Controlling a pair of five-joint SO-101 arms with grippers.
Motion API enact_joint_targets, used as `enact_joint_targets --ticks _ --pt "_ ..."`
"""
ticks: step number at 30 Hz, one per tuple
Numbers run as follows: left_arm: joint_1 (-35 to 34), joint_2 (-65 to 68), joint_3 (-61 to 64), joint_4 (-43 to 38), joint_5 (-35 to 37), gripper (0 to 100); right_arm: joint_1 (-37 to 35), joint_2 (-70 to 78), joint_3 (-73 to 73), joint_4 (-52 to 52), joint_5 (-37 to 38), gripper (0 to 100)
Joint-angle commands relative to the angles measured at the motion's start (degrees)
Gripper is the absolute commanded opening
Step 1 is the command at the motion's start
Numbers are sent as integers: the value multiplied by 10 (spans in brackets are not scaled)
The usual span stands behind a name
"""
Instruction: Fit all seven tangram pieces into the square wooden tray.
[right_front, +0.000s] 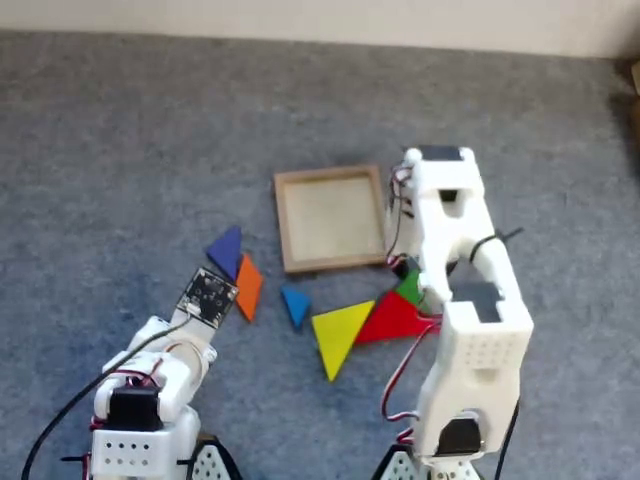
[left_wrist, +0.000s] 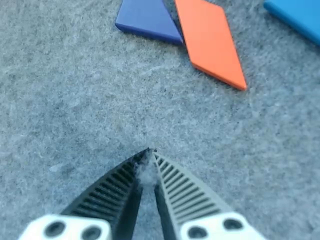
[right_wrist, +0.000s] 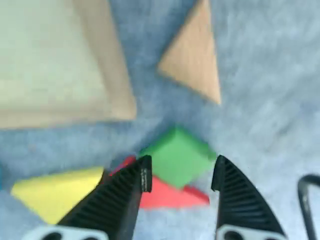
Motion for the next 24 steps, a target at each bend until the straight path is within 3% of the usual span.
enact_joint_targets --ticks 1,8,12,19,24 --pt "-4 -13 13 2 -4 6 -11 -112 -18 31 15 205" --pt "-4 -13 13 2 -4 6 -73 -290 80 47 9 208" --pt "-4 -13 13 2 -4 6 -137 -364 177 9 -76 217" --pt "-4 -13 13 2 -4 6 -259 -405 296 -69 -220 411" --pt "-4 -13 13 2 -4 6 -313 -401 359 -164 -281 415"
